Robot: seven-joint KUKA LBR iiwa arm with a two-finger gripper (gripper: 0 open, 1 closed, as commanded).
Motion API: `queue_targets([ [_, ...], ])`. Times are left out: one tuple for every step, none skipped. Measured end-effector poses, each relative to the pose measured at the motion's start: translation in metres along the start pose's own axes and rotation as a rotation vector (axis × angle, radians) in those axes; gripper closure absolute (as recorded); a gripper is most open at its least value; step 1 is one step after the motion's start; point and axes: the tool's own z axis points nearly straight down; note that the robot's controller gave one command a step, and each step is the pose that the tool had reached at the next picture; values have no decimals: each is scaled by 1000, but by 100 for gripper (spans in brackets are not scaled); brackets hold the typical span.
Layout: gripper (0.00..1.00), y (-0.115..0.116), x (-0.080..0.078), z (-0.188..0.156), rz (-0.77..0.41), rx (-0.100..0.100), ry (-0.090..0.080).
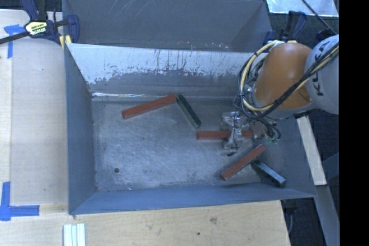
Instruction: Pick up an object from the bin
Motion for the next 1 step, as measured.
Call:
queue_targets([
  [100, 0, 1, -3, 0, 0, 2],
])
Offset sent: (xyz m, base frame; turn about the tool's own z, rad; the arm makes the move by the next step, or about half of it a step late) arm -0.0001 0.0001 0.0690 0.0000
